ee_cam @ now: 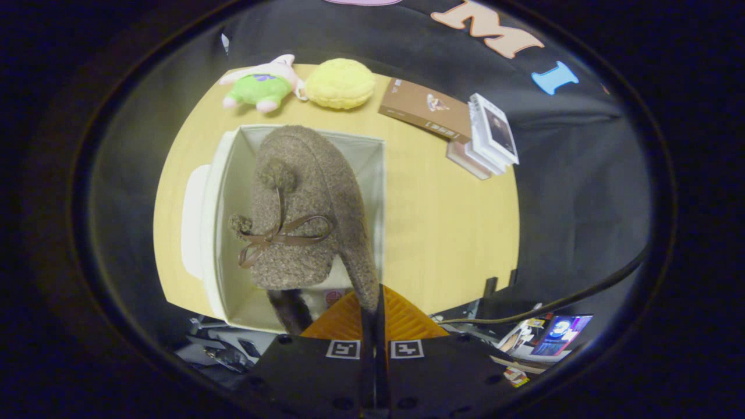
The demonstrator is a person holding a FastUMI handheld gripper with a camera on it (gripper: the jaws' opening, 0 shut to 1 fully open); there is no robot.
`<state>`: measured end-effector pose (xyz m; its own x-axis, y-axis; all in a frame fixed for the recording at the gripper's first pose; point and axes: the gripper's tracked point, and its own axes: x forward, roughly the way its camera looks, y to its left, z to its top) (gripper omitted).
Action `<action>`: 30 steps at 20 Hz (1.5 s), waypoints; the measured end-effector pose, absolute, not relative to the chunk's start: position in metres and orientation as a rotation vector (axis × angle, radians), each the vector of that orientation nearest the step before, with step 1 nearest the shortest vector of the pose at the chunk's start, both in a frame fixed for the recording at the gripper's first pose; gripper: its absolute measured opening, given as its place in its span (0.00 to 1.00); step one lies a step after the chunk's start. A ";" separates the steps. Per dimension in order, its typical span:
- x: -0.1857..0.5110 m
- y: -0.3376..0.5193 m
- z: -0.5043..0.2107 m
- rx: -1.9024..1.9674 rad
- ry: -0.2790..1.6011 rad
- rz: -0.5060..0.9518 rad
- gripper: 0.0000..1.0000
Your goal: Open the storage box then place both shoes into the box .Put the left shoe in first, then the right shoe, with the right side of both shoes facing outward in a uniform manner.
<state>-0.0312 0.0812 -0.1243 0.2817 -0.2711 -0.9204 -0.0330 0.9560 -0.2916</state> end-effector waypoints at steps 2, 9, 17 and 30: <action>-0.023 0.084 -0.141 -0.255 1.304 -0.161 0.05; -0.010 0.076 -0.202 -0.178 1.415 -0.157 0.06; -0.013 0.093 -0.196 0.052 1.437 -0.066 0.50; -0.038 0.055 -0.132 0.017 1.293 -0.074 1.00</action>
<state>-0.0376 0.0554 -0.1316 0.2726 -0.0457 -0.9611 0.0649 0.9975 -0.0291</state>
